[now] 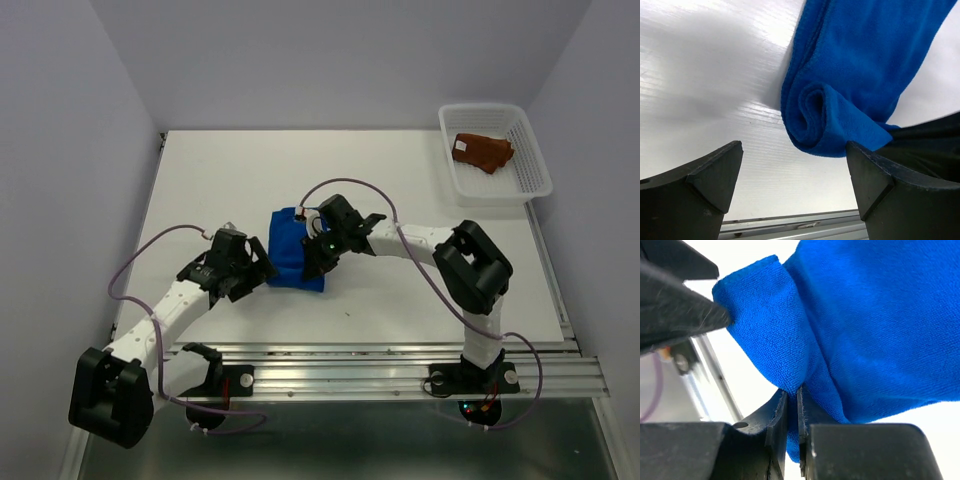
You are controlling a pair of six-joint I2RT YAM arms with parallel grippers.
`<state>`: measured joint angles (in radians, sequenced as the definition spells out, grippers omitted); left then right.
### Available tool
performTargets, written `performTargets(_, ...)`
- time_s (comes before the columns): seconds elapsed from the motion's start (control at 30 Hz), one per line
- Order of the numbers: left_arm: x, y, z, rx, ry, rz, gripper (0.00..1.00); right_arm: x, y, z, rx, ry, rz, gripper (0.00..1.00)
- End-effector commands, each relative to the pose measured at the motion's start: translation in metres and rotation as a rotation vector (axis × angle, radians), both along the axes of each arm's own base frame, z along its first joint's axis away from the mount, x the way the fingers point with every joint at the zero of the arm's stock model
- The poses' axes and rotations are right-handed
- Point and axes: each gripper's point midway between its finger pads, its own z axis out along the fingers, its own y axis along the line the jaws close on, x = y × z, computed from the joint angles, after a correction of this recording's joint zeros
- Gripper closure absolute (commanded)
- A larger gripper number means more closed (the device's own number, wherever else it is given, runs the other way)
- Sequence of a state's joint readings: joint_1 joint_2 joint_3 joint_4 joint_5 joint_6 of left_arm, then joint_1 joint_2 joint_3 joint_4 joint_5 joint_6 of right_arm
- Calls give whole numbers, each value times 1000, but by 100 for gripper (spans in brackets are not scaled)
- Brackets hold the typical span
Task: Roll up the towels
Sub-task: Roll the towel
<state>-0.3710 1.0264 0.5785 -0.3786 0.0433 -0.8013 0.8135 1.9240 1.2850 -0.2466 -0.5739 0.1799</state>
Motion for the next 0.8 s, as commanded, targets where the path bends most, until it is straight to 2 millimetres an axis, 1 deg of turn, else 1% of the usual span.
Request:
performTargets(0.0, 6, -9, 6, -55, -61, -25, 5, -3, 11, 15, 88, 194, 0, 99)
performTargets(0.03, 5, -12, 6, -72, -63, -45, 5, -2, 13, 20, 113, 229, 9, 99)
performTargets(0.07, 8, -15, 8, -83, -82, -57, 4, 3, 10, 16, 114, 276, -8, 99)
performTargets(0.13, 8, -21, 8, -110, -103, -87, 4, 5, 11, 18, 125, 311, -17, 99)
performTargets(0.2, 7, -25, 6, -127, -114, -108, 4, 16, 7, 14, 117, 333, -59, 99)
performTargets(0.23, 10, -26, 9, -137, -133, -109, 3, 15, 8, 14, 119, 345, -56, 99)
performTargets(0.27, 10, -27, 10, -142, -140, -114, 3, 20, 8, 15, 123, 362, -70, 98)
performTargets(0.3, 10, -28, 8, -142, -140, -116, 2, 23, 7, 10, 117, 383, -81, 98)
performTargets(0.37, 13, -25, 5, -129, -144, -105, 2, 21, 9, 11, 129, 407, -59, 98)
performTargets(0.4, 14, -24, 3, -120, -143, -102, 2, 27, 8, 11, 133, 408, -70, 98)
performTargets(0.43, 15, -22, -1, -105, -134, -95, 3, 27, 8, 6, 125, 418, -73, 97)
performTargets(0.47, 17, -21, -3, -98, -132, -90, 4, 31, 7, 7, 130, 423, -82, 96)
performTargets(0.5, 19, -21, -4, -91, -131, -87, 6, 32, 7, 6, 128, 429, -84, 96)
performTargets(0.53, 23, -20, -3, -84, -137, -83, 7, 36, 6, 5, 130, 432, -94, 96)
performTargets(0.57, 25, -19, -5, -73, -130, -77, 9, 35, 6, 2, 126, 442, -94, 96)
performTargets(0.6, 27, -19, -6, -66, -131, -77, 9, 40, 3, 1, 128, 439, -103, 95)
performTargets(0.73, 44, -15, 0, -30, -161, -53, 10, 41, 4, -5, 115, 448, -87, 93)
performTargets(0.77, 46, -15, -3, -22, -153, -50, 10, 40, 4, -5, 113, 454, -86, 92)
